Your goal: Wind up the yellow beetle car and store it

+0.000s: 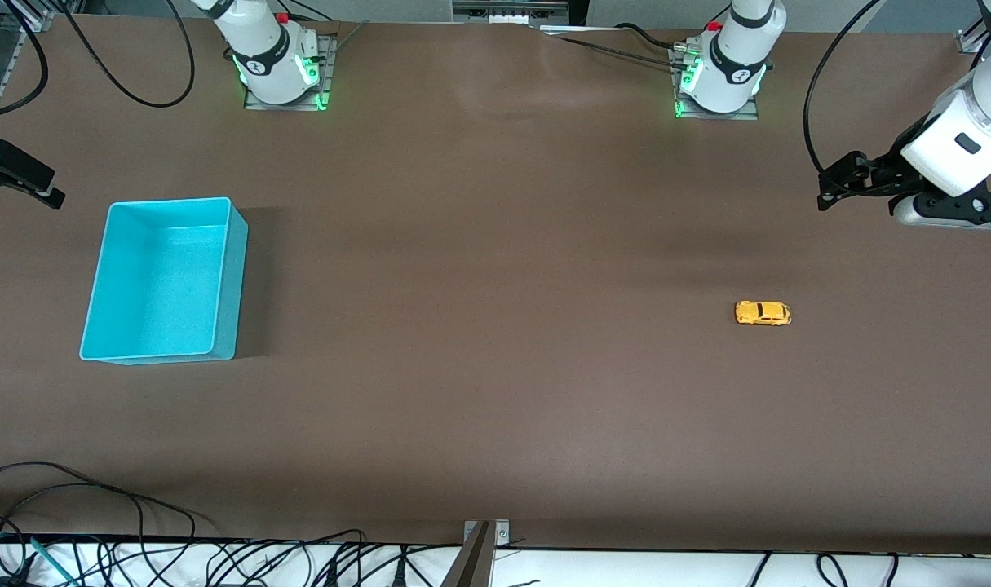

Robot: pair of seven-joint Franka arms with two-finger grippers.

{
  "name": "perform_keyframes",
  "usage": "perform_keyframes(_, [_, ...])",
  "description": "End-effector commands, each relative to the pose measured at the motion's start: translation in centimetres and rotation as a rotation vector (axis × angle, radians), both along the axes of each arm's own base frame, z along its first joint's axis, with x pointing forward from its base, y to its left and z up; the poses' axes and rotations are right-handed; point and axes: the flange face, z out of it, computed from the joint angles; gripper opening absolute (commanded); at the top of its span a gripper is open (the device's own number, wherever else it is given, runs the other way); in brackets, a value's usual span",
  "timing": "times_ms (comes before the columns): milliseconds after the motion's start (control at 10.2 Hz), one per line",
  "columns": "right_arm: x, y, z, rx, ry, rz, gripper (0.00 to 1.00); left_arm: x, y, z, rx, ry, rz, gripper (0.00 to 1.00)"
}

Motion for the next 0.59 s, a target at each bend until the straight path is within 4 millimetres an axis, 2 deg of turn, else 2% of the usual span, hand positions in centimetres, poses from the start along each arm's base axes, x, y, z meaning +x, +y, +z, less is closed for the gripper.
perform_keyframes(0, [-0.35,-0.33,0.27,0.0,0.003,0.009,1.0,0.01,-0.11,0.92,-0.017,0.001,0.001,1.0])
perform_keyframes(489, [-0.71,-0.22,0.2,0.002,0.026,-0.002,1.0,-0.74,-0.75,0.98,-0.013,0.043,-0.009,1.0])
